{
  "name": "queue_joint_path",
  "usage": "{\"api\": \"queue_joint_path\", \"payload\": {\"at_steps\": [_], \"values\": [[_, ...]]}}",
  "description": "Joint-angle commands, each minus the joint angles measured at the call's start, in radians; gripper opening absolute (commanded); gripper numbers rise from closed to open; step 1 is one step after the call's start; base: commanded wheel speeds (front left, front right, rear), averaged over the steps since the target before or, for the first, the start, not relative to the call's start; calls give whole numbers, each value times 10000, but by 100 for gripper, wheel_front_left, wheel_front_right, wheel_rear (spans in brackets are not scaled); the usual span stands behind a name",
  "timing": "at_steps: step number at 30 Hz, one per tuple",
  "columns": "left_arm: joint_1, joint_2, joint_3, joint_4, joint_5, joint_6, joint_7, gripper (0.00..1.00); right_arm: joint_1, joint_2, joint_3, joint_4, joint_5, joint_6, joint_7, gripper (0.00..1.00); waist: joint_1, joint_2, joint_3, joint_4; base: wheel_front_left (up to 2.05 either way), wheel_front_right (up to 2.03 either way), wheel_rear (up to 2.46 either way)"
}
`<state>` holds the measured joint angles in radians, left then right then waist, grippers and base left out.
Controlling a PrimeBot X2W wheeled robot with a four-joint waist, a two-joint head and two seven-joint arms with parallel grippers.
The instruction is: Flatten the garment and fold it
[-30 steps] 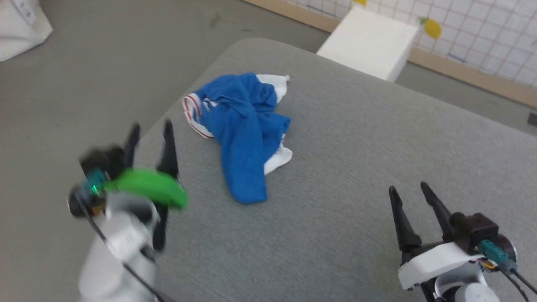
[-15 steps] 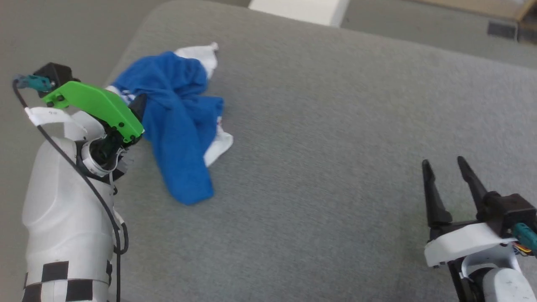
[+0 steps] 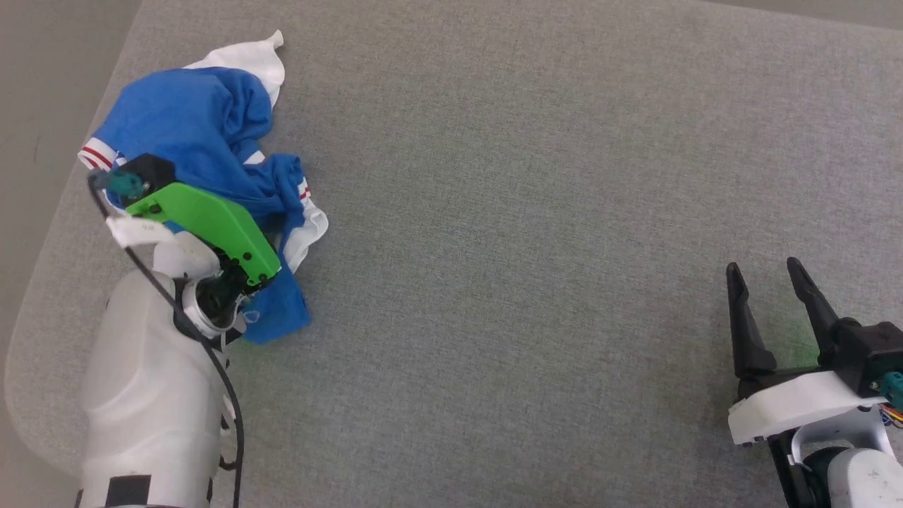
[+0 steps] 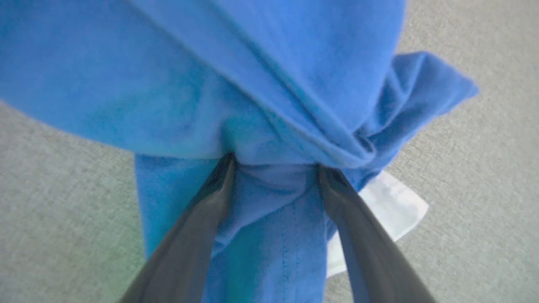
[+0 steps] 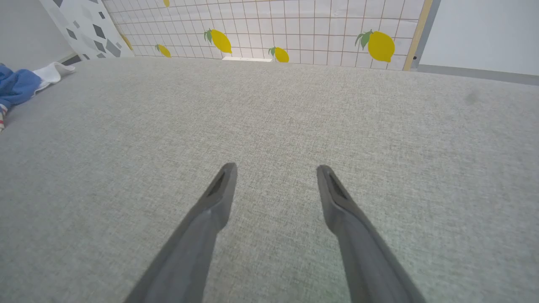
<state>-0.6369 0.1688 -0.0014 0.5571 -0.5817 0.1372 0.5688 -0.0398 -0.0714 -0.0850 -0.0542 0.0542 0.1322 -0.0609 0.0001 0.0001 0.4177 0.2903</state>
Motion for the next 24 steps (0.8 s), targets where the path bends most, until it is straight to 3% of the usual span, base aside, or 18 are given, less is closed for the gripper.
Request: {"api": "queue_joint_path", "payload": {"at_steps": [1, 7, 11, 18, 24], "values": [[365, -2, 23, 161, 162, -19, -582, 0, 11, -28, 23, -68, 51, -15, 23, 100, -1, -1, -46, 81, 0, 0, 0], [-182, 181, 382, -214, 270, -565, -2990, 0, 48, -11, 158, 82, 95, -15, -5, 100, -1, -1, -470, 288, 0, 0, 0], [-943, 581, 308, -762, 584, -976, -3980, 0, -12, 76, 324, 411, 215, -15, -165, 100, -1, -1, -1016, 224, 0, 0, 0], [-2621, 971, -448, -1905, 1021, -1786, -4037, 0, -112, 194, 422, 1127, 439, -15, -573, 100, -1, -1, -2055, -335, 0, 0, 0], [-3978, 480, -1306, -2694, 802, -2343, -3806, 0, -174, 208, 489, 1797, 984, -15, -974, 100, -1, -1, -2798, -1273, 0, 0, 0]]}}
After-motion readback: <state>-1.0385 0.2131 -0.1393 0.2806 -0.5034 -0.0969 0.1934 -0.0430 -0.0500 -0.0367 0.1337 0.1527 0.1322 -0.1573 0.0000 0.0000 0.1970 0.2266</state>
